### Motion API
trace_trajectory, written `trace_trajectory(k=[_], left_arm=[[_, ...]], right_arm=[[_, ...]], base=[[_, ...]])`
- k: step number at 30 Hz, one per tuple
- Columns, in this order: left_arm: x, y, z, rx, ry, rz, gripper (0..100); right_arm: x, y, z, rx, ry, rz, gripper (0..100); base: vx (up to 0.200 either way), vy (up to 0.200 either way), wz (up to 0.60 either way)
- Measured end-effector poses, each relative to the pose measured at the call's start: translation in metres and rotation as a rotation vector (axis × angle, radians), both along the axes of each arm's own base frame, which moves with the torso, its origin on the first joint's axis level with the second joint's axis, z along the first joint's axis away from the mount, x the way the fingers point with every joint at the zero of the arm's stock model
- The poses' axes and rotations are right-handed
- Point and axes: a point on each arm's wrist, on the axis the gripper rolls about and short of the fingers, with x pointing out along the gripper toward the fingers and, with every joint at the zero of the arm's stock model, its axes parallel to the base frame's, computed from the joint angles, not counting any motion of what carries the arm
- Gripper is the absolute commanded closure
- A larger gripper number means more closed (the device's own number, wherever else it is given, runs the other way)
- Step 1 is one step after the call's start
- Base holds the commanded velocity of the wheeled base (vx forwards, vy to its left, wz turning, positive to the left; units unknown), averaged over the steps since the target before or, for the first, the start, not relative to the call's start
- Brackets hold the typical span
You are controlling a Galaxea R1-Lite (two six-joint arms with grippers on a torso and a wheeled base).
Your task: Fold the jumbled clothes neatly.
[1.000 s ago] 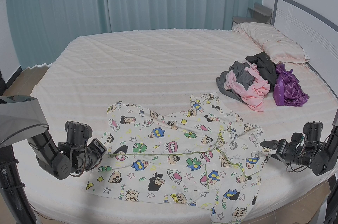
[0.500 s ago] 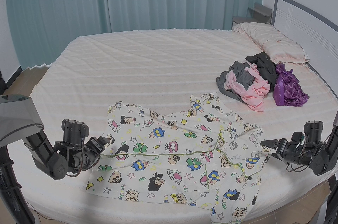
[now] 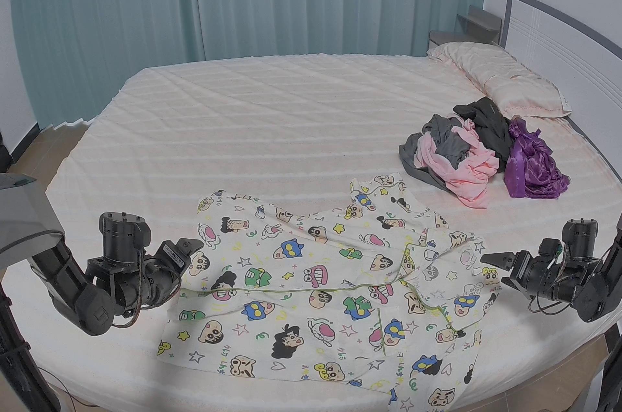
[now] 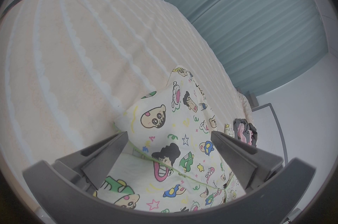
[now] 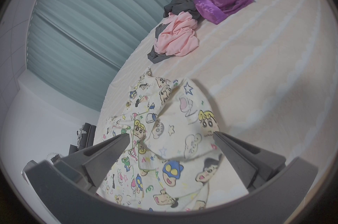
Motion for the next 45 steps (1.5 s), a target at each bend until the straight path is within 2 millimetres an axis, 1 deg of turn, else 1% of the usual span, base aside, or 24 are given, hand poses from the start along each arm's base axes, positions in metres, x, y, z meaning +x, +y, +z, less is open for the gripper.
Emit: trace_trajectory(k=[8,15,20,25,27,30,32,35,41,45], left_arm=[[-0.004,0.001,-0.001,0.001,0.009,0.001,0],[-0.007,0.001,-0.001,-0.009,0.015,0.007,0],[-0.008,0.001,-0.002,-0.013,0.020,0.008,0],[-0.011,0.000,-0.003,-0.014,0.028,0.008,0],[-0.013,0.000,-0.003,-0.013,0.032,0.006,0],[-0.016,0.000,-0.004,-0.012,0.039,0.005,0],[-0.017,-0.001,-0.004,-0.010,0.042,0.004,0],[-0.018,-0.001,-0.004,-0.010,0.043,0.005,0],[-0.018,-0.001,-0.005,-0.017,0.046,0.011,0],[-0.019,-0.002,-0.005,-0.020,0.046,0.010,0]], right_arm=[[-0.001,0.005,0.001,0.001,-0.001,0.018,0],[0.003,0.016,0.005,0.001,-0.030,0.061,0],[0.025,0.026,0.015,-0.011,-0.086,0.082,0],[0.057,0.041,0.025,-0.020,-0.088,0.109,0],[0.069,0.051,0.028,-0.016,-0.074,0.125,0],[0.081,0.067,0.030,-0.006,-0.060,0.150,0],[0.088,0.076,0.031,-0.001,-0.068,0.164,0],[0.093,0.082,0.029,-0.006,-0.071,0.168,0],[0.104,0.096,0.024,-0.023,-0.080,0.170,0],[0.114,0.102,0.023,-0.024,-0.079,0.178,0]], base=[[0.200,0.000,0.00],[0.000,0.000,0.00],[0.000,0.000,0.00],[0.000,0.000,0.00],[0.000,0.000,0.00],[0.000,0.000,0.00],[0.000,0.000,0.00],[0.000,0.000,0.00],[-0.200,0.000,0.00],[0.000,0.000,0.00]])
